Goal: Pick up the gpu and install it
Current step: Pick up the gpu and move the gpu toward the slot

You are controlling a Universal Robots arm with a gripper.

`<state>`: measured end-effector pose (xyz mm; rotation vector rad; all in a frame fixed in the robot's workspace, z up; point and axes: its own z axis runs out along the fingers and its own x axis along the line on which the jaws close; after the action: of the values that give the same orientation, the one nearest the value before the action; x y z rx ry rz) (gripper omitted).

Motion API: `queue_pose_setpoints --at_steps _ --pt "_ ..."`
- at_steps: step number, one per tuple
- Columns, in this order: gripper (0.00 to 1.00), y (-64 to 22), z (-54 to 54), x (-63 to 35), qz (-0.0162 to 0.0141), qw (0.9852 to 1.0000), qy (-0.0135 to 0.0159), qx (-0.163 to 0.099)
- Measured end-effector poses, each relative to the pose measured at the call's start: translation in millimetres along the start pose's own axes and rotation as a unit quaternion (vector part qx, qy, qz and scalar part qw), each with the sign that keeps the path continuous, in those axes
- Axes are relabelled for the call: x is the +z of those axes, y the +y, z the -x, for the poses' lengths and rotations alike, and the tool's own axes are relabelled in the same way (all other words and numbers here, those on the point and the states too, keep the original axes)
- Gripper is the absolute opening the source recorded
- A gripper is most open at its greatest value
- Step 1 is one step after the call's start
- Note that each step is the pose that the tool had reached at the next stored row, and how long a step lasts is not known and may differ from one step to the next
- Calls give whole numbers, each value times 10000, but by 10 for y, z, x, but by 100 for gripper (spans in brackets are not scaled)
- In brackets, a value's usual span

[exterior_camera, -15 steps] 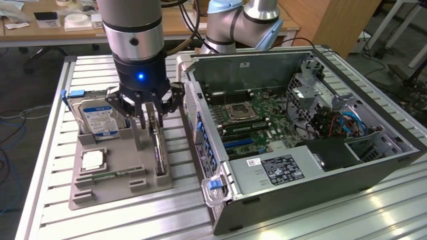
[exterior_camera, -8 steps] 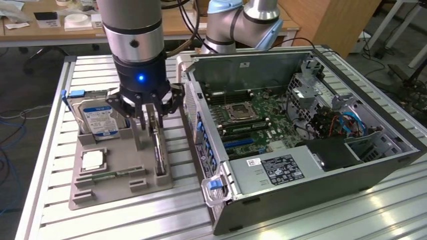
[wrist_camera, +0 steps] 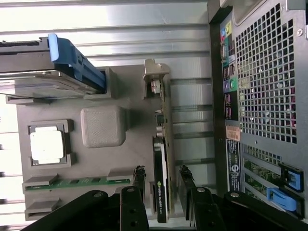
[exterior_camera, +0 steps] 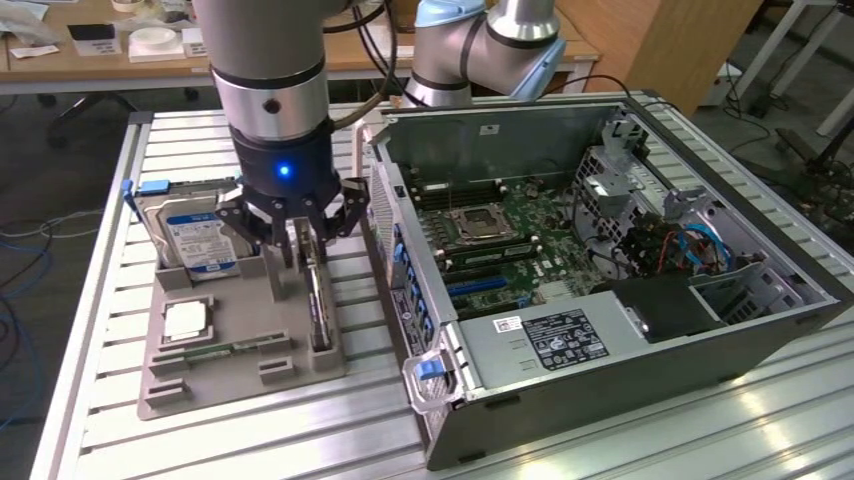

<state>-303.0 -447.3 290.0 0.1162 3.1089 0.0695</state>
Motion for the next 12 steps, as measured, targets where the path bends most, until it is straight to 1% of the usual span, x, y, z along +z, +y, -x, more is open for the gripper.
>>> queue_pose_setpoints --at_steps 4,12 --pt "42 -2 -1 37 0 10000 0 0" --pt "42 -2 -2 51 0 10000 0 0"
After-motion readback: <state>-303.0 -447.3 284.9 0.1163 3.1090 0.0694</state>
